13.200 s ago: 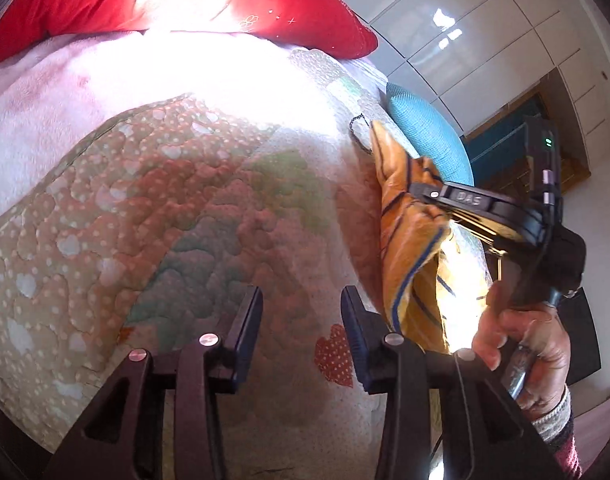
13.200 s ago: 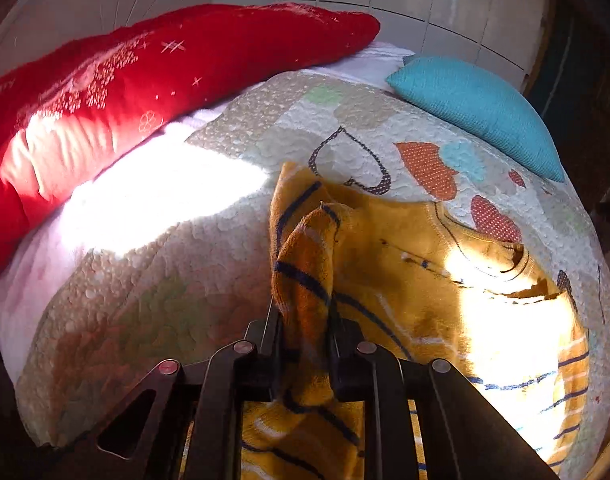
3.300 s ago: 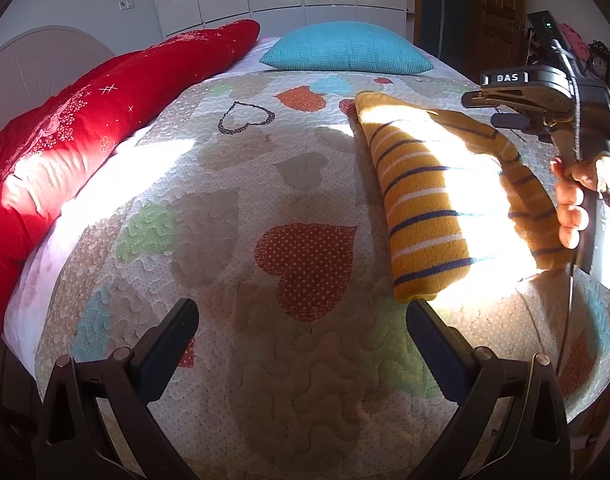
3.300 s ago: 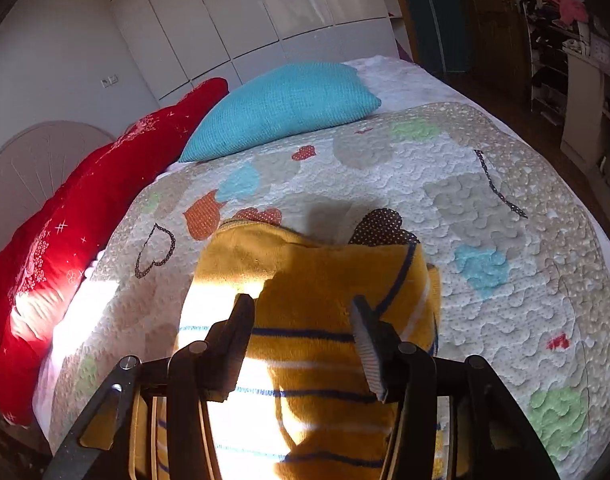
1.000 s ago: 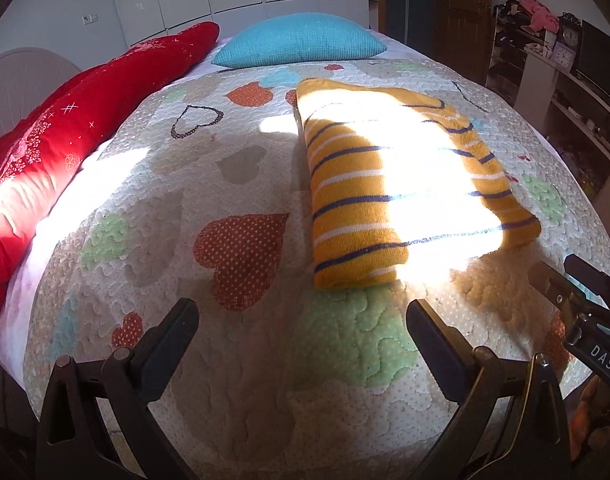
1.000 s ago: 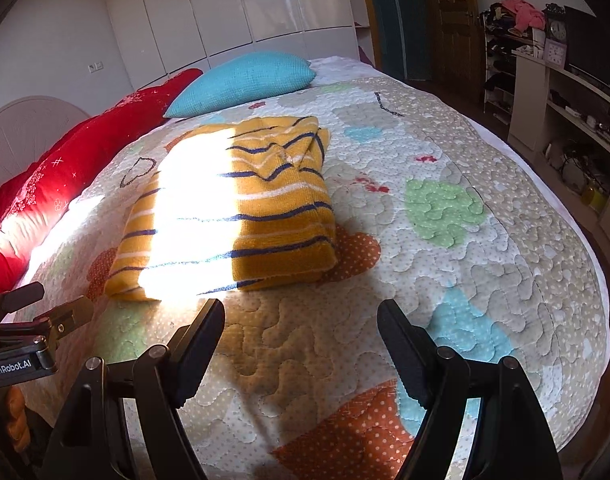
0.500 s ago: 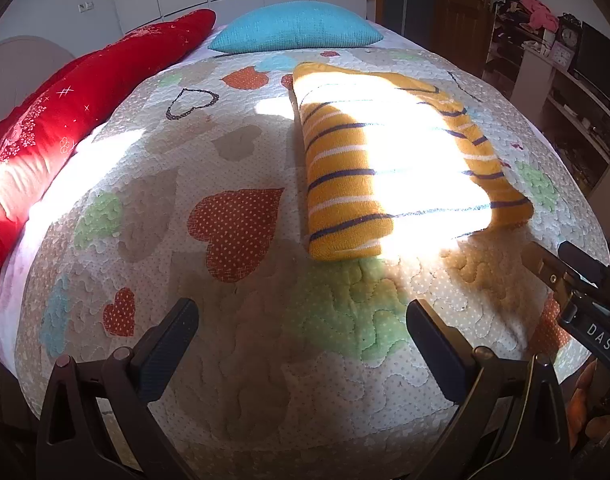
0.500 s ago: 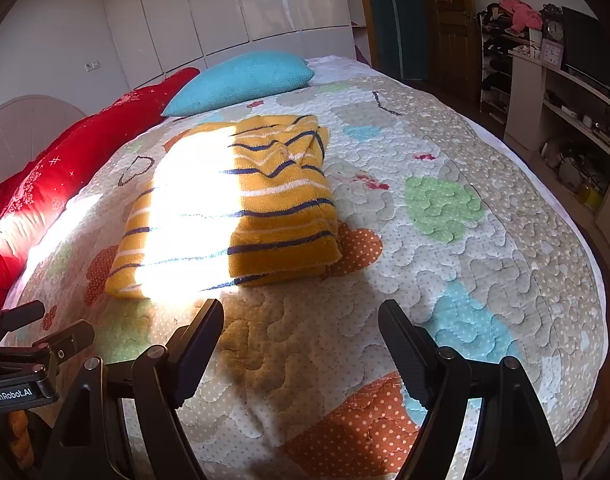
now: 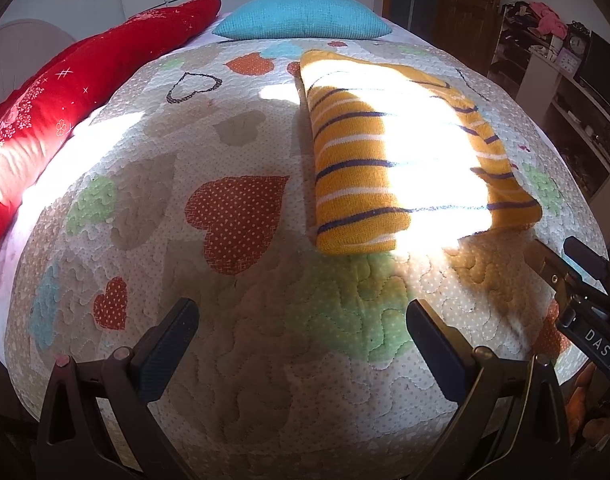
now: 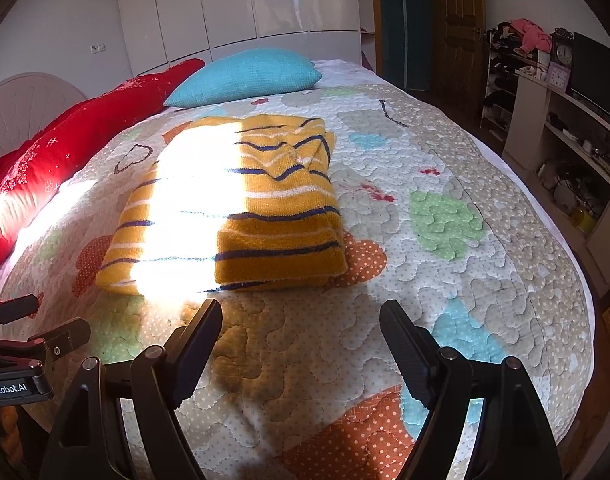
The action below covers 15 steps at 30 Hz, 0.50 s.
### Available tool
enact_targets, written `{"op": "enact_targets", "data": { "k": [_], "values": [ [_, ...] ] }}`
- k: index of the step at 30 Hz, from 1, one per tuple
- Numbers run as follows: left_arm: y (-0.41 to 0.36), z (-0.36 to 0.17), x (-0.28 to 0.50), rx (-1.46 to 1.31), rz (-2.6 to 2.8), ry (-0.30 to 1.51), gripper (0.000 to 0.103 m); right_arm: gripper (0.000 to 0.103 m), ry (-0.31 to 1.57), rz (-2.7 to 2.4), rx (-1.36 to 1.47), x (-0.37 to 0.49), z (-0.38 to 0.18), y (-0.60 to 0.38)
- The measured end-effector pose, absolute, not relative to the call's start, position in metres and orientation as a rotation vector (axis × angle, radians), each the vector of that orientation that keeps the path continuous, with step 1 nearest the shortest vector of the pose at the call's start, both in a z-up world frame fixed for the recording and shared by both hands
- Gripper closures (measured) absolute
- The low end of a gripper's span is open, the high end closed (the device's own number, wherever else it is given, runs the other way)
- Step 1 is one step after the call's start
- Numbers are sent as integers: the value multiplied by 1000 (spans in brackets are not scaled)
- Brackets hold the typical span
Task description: Fold small clothes
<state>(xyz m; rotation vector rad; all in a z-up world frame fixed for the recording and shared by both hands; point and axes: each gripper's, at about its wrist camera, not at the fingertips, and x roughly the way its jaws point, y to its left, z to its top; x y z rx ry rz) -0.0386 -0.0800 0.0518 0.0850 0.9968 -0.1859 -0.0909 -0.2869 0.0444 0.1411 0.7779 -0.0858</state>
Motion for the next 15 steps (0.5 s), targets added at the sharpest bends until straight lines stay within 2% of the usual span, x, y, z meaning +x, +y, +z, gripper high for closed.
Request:
{"op": "enact_targets", "data": {
  "k": [15],
  "values": [
    [-55, 48, -14, 7, -152, 1027, 0, 16, 781, -30, 99, -69, 57, -266]
  ]
}}
